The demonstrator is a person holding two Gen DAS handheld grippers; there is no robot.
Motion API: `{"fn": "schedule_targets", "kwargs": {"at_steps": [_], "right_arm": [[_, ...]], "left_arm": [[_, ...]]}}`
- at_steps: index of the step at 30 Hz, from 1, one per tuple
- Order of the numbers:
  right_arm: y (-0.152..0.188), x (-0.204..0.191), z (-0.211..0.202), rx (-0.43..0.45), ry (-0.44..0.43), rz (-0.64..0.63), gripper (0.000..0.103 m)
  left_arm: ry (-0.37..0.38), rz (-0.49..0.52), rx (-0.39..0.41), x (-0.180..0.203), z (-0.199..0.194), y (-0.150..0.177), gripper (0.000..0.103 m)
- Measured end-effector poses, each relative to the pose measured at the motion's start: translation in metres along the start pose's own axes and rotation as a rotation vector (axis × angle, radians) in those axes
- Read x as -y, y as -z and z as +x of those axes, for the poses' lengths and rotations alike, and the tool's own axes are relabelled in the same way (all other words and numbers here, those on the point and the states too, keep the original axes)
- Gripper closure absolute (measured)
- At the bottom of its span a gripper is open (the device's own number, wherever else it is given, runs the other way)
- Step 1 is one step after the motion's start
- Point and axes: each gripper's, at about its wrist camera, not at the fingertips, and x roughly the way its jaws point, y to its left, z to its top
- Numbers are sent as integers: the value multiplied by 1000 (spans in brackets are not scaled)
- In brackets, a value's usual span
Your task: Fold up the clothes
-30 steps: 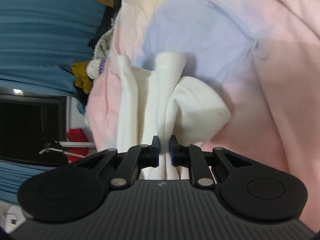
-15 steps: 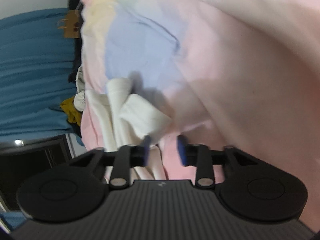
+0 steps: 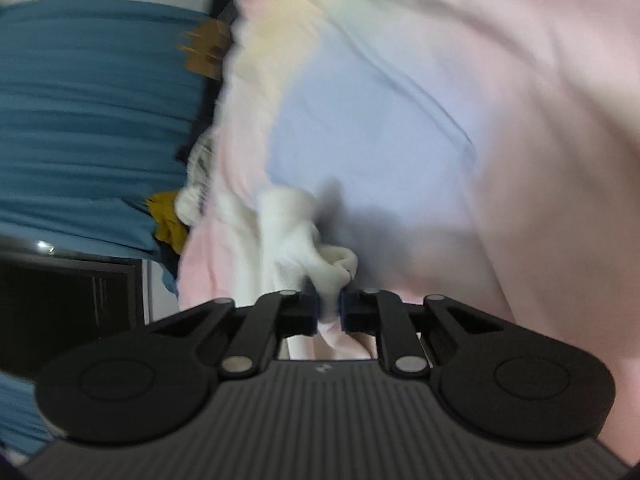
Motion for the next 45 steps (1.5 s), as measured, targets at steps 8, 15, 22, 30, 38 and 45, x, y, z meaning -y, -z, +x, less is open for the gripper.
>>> {"fn": "schedule_targets", "kwargs": {"at_steps": [8,15,22,30,38,45], "right_arm": [[-13,-25,-1,60,169,-194,93],[-23,5,-2,-3,242,-81,90],[-21,-30,-47,211,207,-231,63],[-19,-35,-1,42,111,-272,54],[-8,-40,28,-82,42,-297,97],[16,-45,-27,84,49,-274,98]], "left_arm": [[-3,48,29,5,-3,-11,47],[-5,86,19,16,3,-10,47],[14,132,7,26,0,1,46],[29,228,-22,39,11,12,43],[51,246,-45,36,22,16,43],[105,383,-89,49,23,32,40]]}}
